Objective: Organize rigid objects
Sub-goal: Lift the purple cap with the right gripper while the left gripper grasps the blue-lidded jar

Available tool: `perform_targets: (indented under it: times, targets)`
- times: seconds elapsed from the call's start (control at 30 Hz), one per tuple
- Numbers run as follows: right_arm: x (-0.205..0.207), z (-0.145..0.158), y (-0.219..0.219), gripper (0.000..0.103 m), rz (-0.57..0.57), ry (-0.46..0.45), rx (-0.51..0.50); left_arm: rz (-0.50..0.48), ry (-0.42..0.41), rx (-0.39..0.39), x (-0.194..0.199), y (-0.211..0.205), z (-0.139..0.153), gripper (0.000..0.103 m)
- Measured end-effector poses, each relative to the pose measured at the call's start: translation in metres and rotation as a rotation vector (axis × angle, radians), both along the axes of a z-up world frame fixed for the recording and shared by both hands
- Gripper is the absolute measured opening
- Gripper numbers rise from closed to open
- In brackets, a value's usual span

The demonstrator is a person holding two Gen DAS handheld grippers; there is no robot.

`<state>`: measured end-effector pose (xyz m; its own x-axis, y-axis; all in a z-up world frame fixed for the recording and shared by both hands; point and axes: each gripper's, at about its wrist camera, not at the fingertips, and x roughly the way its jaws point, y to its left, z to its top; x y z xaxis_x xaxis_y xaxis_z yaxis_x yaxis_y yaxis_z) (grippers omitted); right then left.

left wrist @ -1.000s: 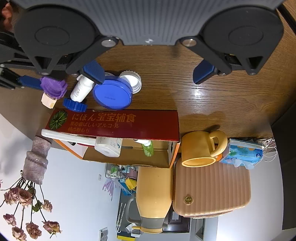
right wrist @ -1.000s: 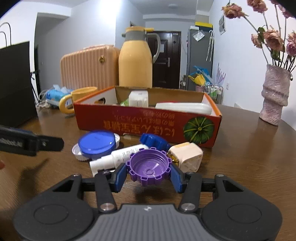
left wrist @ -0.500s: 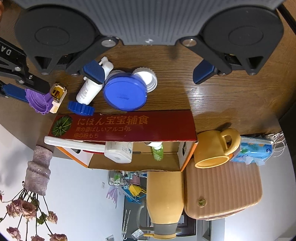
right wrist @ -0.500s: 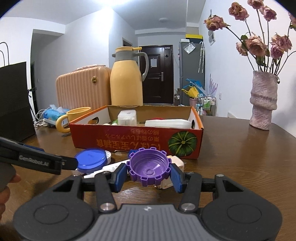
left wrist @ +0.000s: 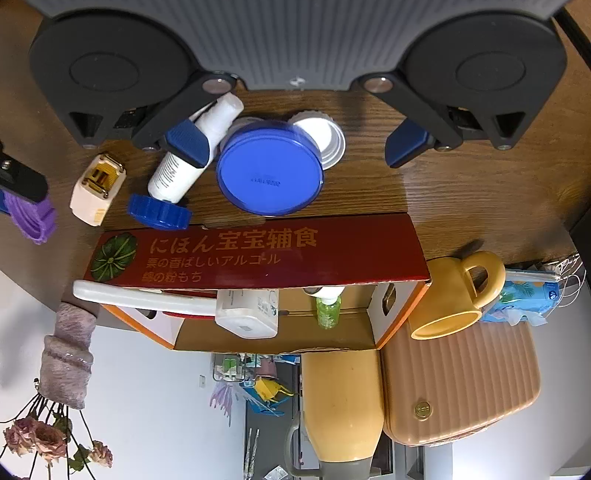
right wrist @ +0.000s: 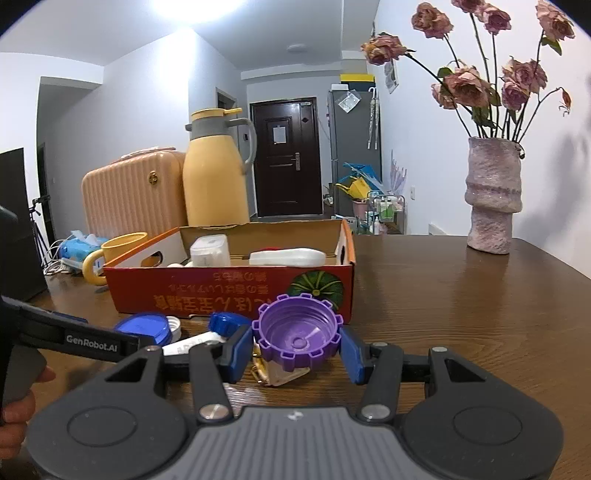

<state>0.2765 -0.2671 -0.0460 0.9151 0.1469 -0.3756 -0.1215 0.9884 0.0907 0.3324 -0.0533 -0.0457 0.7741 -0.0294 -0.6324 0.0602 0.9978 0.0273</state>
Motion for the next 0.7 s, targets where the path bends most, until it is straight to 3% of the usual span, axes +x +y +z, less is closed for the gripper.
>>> perform_targets:
  times: [0.7]
  targets:
    - [0.003,-0.003,-0.002,0.050,-0.001,0.012,0.009,0.018,0.010,-0.012,0.021,0.000,-0.007,0.100]
